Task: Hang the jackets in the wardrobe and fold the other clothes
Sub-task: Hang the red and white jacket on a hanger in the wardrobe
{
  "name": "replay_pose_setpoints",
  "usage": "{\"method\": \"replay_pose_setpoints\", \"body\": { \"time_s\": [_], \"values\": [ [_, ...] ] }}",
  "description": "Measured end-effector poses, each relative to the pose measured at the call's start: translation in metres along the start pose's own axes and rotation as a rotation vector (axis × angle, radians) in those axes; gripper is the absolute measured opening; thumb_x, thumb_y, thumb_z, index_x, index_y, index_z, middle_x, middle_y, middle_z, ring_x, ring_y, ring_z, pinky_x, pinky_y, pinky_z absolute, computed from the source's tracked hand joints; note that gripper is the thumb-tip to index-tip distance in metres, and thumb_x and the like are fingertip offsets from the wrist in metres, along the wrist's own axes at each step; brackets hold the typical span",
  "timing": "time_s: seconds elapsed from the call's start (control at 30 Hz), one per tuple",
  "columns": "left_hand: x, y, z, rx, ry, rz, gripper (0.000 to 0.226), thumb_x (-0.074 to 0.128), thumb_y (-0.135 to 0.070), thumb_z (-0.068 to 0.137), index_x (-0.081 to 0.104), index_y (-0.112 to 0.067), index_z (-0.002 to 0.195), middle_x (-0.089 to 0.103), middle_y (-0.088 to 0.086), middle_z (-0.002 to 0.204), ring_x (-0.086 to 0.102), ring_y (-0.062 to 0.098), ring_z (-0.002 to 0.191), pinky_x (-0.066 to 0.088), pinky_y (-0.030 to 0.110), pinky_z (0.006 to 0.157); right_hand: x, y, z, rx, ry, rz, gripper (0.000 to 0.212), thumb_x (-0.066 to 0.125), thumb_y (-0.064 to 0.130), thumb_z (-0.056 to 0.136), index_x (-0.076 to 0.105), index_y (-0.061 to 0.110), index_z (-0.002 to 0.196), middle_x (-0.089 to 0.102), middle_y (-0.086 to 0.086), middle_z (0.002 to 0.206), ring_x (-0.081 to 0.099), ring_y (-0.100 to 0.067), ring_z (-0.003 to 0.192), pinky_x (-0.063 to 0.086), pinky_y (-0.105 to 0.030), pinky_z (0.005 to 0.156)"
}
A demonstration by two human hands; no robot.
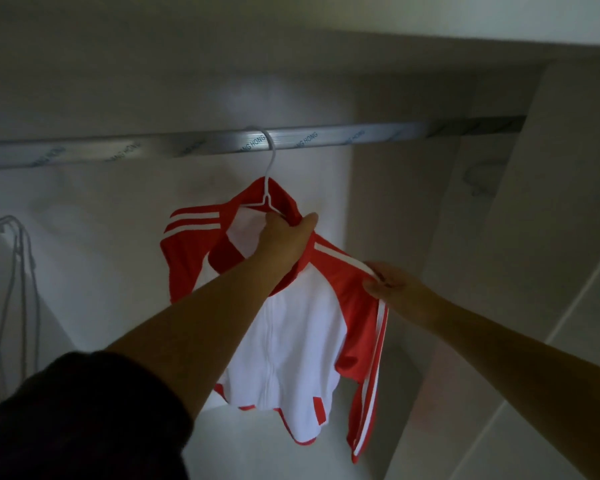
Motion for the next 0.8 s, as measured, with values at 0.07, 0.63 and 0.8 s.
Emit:
{"method": "replay_pose_setpoints", "body": {
  "time_s": [0.07,0.63,0.8],
  "values": [
    [0.000,-0.001,0.008,0.011,-0.070,0.037,0.057,0.062,-0.038,0.087,0.049,-0.001,0.129,0.062,0.014,0.119,0.059,0.029,0.108,0.046,0.030,0.088,0.004,-0.007,-0.004,-0.005,0.035,-0.070,0.023,0.057,0.002,0.091,0.060,-0.005,0.113,0.065,-0.020,0.107,0.063,-0.032,0.099,0.048,-0.046,0.092],
    [-0.011,-0.004,0.007,0.041,-0.115,0.071,0.039,0.059,-0.024,0.092,0.059,0.005,0.117,0.063,0.022,0.116,0.057,0.036,0.111,0.042,0.039,0.102,-0.003,0.039,-0.043,-0.190,0.053,-0.429,0.030,0.061,0.007,0.071,0.040,0.027,0.064,0.047,0.010,0.060,0.047,-0.002,0.053,0.032,-0.012,0.048],
    [0.000,0.002,-0.001,-0.076,-0.017,-0.125,0.042,0.048,-0.024,0.098,0.046,0.001,0.132,0.056,0.019,0.126,0.051,0.036,0.119,0.039,0.035,0.099,-0.016,0.042,-0.040,-0.228,-0.248,-0.403,0.021,0.066,0.031,0.081,0.046,0.028,0.084,0.043,0.015,0.079,0.042,-0.002,0.066,0.028,-0.009,0.056]
  ]
}}
Point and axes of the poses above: each hand's wrist, its own z-axis towards the middle knuckle, its own x-axis out of the palm, y = z × x, the point moved 7 cm from there along z, towards the middle knuckle
